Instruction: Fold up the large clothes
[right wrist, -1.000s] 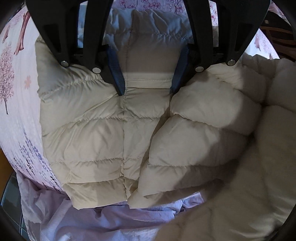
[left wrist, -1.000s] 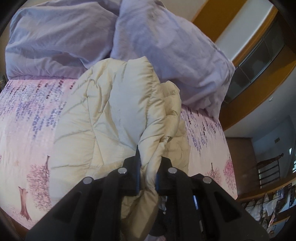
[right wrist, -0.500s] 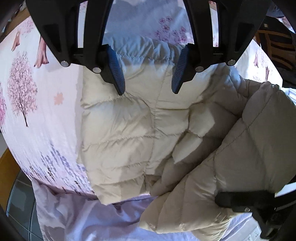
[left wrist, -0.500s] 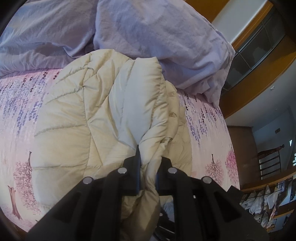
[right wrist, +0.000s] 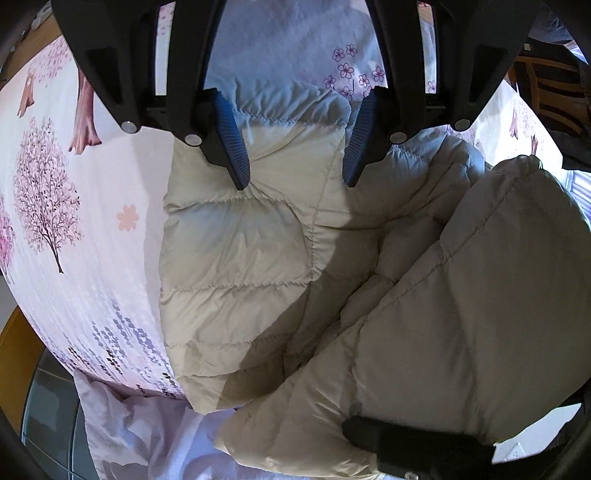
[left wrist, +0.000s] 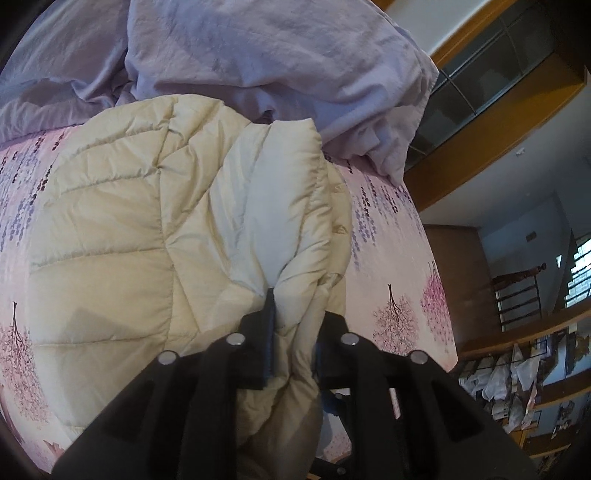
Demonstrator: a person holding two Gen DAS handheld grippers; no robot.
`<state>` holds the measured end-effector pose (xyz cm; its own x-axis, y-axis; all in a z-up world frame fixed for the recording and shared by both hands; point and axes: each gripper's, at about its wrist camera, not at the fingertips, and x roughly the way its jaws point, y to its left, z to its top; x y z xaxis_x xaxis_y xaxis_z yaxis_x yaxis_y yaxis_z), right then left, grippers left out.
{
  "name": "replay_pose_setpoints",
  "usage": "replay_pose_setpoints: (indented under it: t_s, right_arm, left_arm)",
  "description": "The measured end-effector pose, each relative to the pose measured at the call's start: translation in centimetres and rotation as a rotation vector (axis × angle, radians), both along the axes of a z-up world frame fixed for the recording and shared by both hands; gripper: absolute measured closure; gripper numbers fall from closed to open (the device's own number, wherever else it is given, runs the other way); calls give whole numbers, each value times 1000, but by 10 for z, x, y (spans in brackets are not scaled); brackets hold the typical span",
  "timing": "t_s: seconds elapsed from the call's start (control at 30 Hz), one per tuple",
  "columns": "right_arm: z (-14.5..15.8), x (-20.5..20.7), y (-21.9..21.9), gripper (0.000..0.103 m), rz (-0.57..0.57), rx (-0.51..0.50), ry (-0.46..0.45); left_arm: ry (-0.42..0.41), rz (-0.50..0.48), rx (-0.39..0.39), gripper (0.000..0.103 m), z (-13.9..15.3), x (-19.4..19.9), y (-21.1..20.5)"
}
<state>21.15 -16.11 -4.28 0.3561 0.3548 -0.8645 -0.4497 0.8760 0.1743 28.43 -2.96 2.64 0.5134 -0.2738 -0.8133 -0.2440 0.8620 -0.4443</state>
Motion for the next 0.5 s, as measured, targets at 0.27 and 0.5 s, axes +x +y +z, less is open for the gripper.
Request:
replay_pose_setpoints:
  t_s: [0.27, 0.5]
  right_arm:
    - [4, -9, 0, 48, -16, -1, 1]
    - [7, -8, -9, 48, -37, -8, -7]
  left_arm:
    - [-44, -13, 29, 58, 22, -4, 2]
    - [-85, 7, 142, 53, 43, -16, 22]
